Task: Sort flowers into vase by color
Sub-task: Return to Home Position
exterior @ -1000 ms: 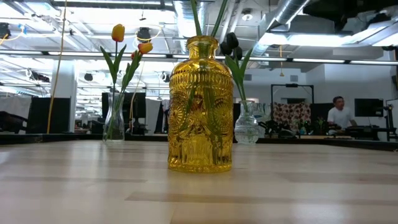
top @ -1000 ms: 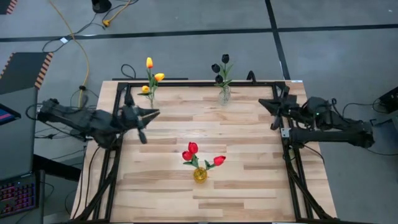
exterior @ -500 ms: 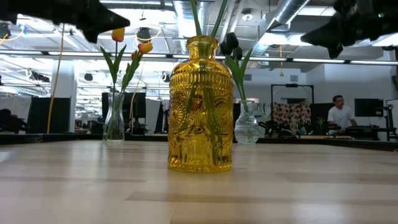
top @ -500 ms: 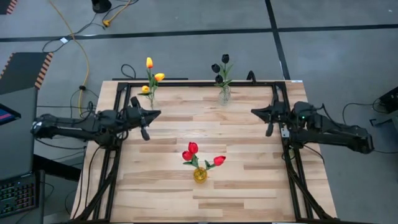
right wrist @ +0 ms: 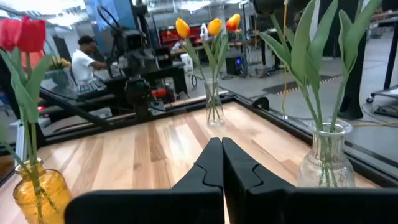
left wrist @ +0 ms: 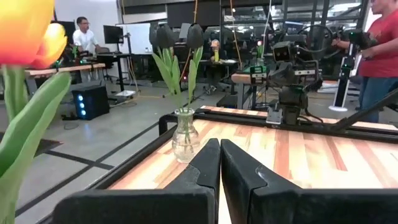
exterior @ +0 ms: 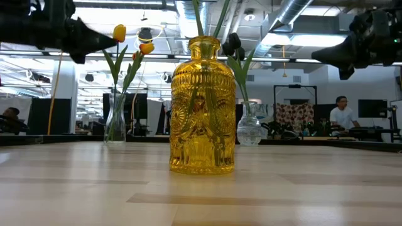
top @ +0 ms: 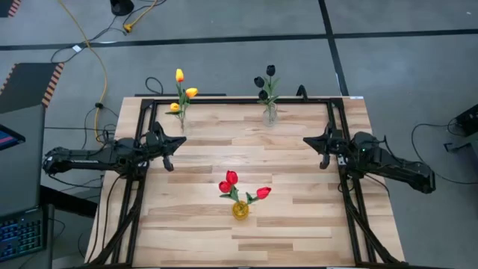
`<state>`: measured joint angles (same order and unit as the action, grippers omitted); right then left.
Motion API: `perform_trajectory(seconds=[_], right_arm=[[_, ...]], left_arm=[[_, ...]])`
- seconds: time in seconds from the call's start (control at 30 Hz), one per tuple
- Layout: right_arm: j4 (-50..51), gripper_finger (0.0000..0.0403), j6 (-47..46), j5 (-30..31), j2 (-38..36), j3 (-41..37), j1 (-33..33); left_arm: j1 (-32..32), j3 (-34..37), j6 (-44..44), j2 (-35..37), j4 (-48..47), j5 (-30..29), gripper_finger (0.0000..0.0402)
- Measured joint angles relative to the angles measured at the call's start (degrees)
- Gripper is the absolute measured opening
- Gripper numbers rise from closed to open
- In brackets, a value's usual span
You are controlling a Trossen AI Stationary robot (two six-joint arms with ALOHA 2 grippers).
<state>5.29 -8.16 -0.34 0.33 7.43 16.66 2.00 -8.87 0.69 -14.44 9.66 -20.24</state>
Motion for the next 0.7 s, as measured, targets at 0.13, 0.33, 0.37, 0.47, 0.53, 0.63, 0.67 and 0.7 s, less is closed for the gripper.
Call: perform_trajectory(seconds=[0.13,0.33,0.37,0.47,0.53,0.63,0.67,0.7], right_arm=[[-0.1,0.002,0.0,0.0,0.0,-1.7,0.0],[-6.4,0.002,-1.2,0.3,-0.2,-6.9,0.3],[-6.7,0.002,-1.4,0.5,-0.2,-7.0,0.5],[-7.2,0.002,-0.7,0.5,0.0,-7.0,1.2],[-7.9,0.002,0.4,0.5,-0.3,-7.0,1.5],[-7.0,0.0021,0.7,0.5,-0.2,-7.0,2.0],[-6.9,0.0022,0.7,0.5,-0.2,-7.0,2.2],[-6.7,0.0023,0.8,0.5,-0.2,-7.0,2.4]], left_arm=[[0.0,2.3,-0.1,4.3,-0.7,-1.0,0.0],[0.0,5.7,0.1,10.5,-2.7,-3.0,0.0],[0.0,6.2,0.1,11.4,-3.3,-3.2,0.0],[0.0,8.1,0.3,13.9,-3.1,-3.7,0.0],[0.0,8.3,0.9,14.4,-3.4,-3.7,0.0],[0.0,8.3,1.5,14.1,-4.7,-3.6,0.0],[0.0,8.3,1.9,14.1,-4.9,-3.6,0.0],[0.0,8.3,2.5,14.1,-4.9,-3.5,0.0]])
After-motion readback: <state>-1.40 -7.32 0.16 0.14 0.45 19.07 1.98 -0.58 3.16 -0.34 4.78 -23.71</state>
